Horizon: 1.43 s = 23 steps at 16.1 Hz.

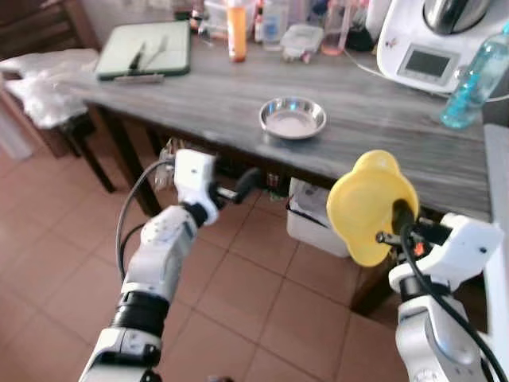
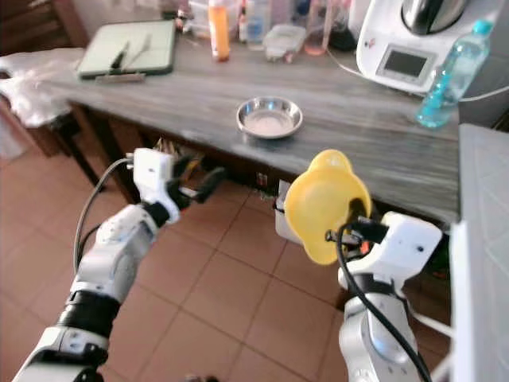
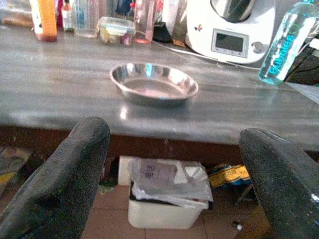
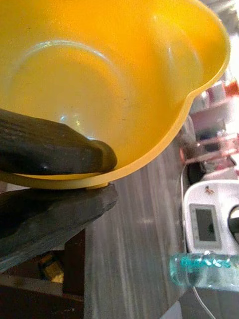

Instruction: Setting the table

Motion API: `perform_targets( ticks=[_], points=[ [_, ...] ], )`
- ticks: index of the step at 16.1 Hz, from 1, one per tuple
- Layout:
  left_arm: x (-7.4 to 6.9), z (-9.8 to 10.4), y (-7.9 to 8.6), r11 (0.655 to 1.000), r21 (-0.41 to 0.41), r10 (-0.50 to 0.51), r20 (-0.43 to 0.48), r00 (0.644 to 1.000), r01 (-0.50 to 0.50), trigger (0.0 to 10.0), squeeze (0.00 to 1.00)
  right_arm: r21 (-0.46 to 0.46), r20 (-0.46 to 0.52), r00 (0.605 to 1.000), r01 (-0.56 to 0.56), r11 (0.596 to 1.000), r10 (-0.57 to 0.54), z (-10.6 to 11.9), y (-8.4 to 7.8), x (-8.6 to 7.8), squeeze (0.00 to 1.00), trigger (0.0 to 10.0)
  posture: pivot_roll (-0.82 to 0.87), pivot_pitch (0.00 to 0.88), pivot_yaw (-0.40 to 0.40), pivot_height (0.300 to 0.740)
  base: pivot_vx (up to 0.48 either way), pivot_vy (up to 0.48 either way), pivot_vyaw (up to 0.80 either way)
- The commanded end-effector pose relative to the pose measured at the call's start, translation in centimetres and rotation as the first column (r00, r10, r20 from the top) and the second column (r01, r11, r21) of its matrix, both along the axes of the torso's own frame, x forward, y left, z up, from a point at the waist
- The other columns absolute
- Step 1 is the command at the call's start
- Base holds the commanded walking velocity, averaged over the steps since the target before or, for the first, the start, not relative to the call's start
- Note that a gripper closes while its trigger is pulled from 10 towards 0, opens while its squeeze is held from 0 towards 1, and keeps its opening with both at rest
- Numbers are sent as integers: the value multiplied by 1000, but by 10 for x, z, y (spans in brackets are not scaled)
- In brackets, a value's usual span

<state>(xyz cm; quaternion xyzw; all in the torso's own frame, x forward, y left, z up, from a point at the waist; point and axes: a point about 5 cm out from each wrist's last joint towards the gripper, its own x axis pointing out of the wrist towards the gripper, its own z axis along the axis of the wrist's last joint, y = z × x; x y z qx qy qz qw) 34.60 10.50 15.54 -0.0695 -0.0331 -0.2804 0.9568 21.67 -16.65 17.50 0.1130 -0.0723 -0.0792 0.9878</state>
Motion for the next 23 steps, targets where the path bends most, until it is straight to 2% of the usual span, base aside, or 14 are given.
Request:
perform_targets(
  ticks=[1,13,17,23],
  points=[
    [-2,-2,-9,1000,8,-29,-5,1000,29,10000,0,-5,10,1000,21,1000,-21,2,-5,-3,0,0,12,123,16,740,337,341,0],
    [-3,-4,-13,999,8,-44,-6,999,44,10000,0,-11,10,1000,17,1000,-17,2,-5,-2,0,0,11,121,12,740,338,341,0],
    [-6,-4,-15,998,-9,-58,-6,998,58,10000,0,-9,13,1000,15,1000,-15,3,-5,-2,0,0,8,125,11,740,0,0,0],
    [-7,1,-20,997,-17,-72,23,997,73,10000,0,-12,21,1000,14,1000,-14,5,-5,-2,0,0,4,122,10,740,0,0,-653]
  ],
)
